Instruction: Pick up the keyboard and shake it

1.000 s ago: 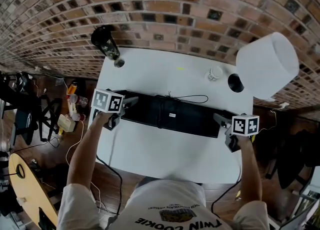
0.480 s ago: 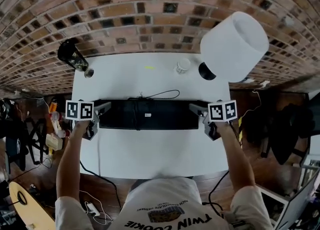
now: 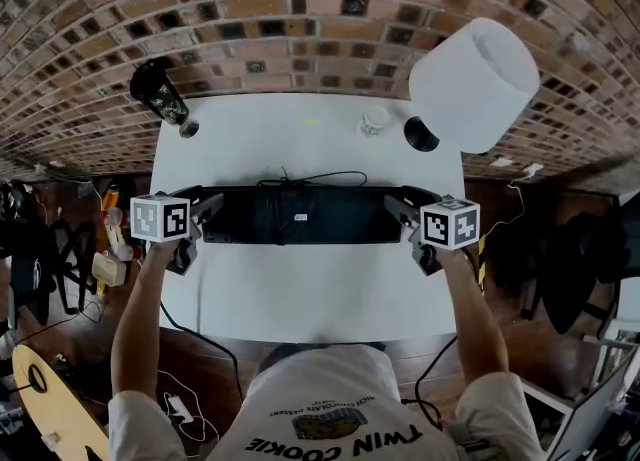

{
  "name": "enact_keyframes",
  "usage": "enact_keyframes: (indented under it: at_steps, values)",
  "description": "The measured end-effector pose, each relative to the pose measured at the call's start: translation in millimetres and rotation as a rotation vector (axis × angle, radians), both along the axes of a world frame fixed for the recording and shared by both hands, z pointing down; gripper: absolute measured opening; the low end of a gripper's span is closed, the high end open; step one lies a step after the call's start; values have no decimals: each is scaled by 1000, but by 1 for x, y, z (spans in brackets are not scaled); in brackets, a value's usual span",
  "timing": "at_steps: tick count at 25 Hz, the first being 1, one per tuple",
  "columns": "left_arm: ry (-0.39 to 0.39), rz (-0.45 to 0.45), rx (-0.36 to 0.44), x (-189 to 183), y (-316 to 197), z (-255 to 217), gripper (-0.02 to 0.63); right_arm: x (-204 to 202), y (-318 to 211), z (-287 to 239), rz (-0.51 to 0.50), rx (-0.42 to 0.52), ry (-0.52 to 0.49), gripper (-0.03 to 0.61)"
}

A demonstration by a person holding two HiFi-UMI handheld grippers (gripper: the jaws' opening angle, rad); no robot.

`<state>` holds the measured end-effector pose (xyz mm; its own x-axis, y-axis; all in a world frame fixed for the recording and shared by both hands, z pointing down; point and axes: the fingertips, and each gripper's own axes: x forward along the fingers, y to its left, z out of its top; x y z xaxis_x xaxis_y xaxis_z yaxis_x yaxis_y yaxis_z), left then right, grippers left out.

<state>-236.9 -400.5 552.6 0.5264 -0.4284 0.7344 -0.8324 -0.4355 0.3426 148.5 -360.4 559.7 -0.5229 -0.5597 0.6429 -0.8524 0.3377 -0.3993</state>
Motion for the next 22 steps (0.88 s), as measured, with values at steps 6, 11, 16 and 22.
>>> enact_keyframes:
  at_steps: [6, 11, 16, 22]
  values:
    - [-51, 17, 115, -2, 19, -24, 276, -3, 15, -25, -5, 129, 66, 221]
    - [-99, 45, 172, -4, 34, -36, 276, -5, 30, -39, -27, 184, 130, 221]
    - [-162, 67, 233, -6, 48, -49, 267, -6, 46, -50, -38, 230, 181, 221]
    - [-202, 92, 277, -8, 65, -59, 265, -9, 66, -60, -25, 281, 241, 221]
